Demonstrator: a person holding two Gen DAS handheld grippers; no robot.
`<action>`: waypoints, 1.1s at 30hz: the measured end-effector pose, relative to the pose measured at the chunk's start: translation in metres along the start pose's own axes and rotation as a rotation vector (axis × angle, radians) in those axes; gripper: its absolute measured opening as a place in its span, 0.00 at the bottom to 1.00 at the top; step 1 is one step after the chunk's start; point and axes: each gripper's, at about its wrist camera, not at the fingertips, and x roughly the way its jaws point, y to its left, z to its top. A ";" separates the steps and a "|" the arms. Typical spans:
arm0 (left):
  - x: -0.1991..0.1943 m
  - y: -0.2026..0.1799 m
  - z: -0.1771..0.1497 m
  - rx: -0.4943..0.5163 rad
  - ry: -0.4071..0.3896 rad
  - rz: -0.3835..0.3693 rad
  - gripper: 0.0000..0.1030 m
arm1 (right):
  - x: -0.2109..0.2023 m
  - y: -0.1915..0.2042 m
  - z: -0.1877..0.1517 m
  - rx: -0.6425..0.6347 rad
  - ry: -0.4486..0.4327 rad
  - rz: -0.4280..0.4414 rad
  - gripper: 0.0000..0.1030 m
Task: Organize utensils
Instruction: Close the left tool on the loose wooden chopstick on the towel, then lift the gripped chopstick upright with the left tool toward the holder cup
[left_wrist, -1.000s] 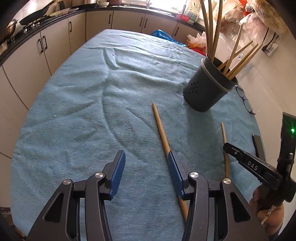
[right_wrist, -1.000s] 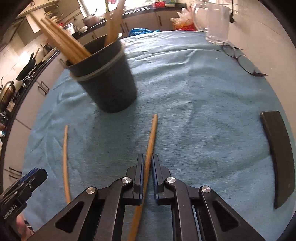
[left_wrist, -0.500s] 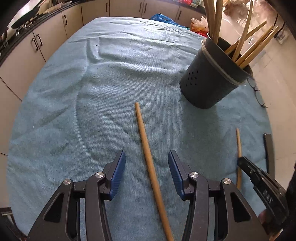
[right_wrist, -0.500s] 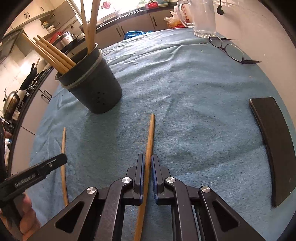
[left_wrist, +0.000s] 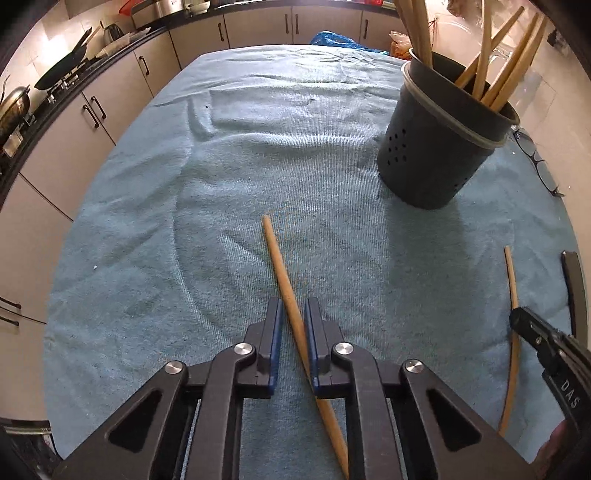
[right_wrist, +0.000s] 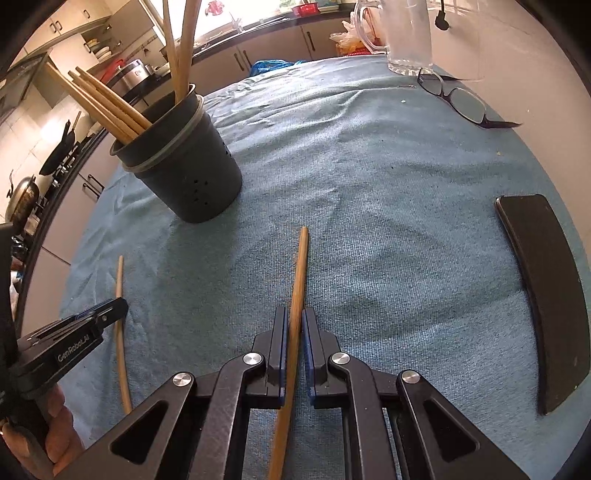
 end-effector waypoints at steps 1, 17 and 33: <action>-0.001 -0.001 -0.002 0.005 -0.004 0.002 0.11 | 0.000 0.001 0.000 -0.003 0.001 -0.005 0.08; -0.013 0.000 -0.024 0.047 -0.058 -0.004 0.11 | 0.007 0.015 0.007 -0.067 0.009 -0.090 0.08; -0.028 -0.005 -0.034 0.061 -0.089 -0.024 0.06 | -0.009 0.016 0.006 -0.048 -0.038 -0.007 0.07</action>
